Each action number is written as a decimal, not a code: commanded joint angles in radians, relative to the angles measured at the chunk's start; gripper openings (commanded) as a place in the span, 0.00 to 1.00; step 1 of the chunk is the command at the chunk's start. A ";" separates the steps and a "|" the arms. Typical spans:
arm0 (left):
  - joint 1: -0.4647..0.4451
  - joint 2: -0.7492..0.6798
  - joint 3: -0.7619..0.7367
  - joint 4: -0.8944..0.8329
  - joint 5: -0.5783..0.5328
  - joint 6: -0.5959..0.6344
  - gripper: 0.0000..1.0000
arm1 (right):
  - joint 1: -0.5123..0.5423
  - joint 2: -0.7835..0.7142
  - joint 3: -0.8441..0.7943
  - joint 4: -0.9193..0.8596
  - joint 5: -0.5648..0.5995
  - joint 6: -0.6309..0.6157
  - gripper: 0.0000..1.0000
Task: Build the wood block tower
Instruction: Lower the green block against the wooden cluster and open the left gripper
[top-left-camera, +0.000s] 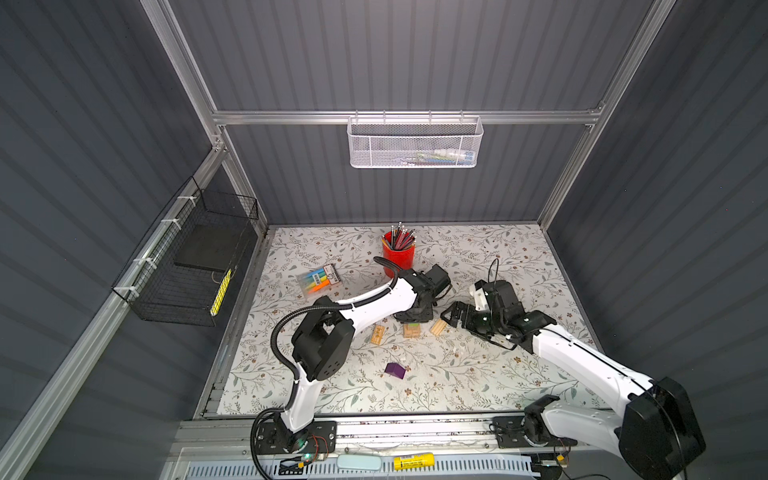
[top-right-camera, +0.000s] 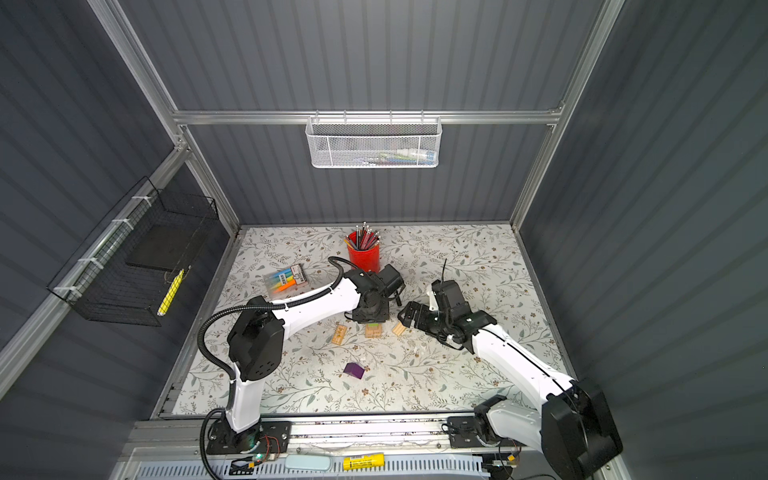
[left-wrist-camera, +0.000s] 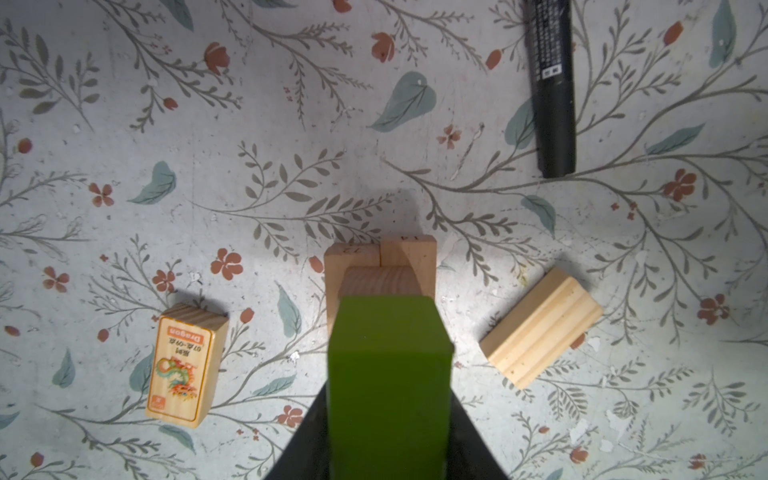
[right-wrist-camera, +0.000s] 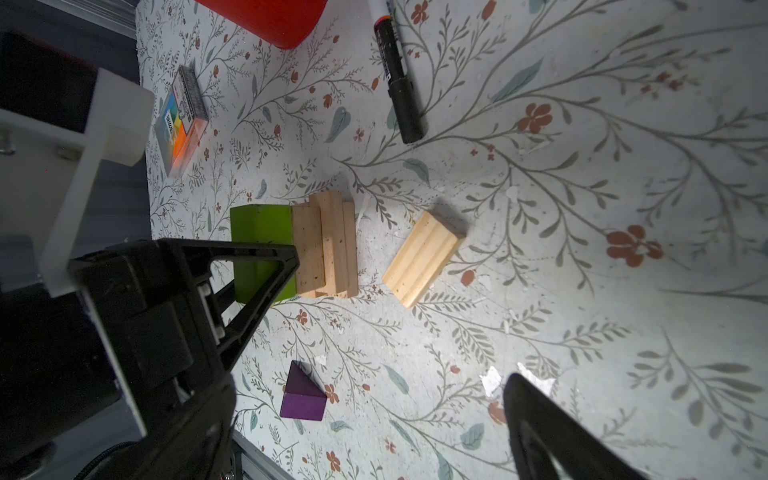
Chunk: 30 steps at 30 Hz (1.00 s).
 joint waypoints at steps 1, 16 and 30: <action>0.007 -0.001 -0.012 -0.002 -0.005 -0.007 0.42 | -0.004 -0.003 0.013 -0.013 0.010 -0.005 0.99; 0.019 -0.168 -0.060 0.030 -0.060 0.018 0.67 | -0.002 0.029 0.088 -0.157 0.071 -0.059 0.99; 0.071 -0.539 -0.369 0.169 -0.151 0.153 0.88 | 0.126 0.219 0.191 -0.223 0.292 -0.002 0.99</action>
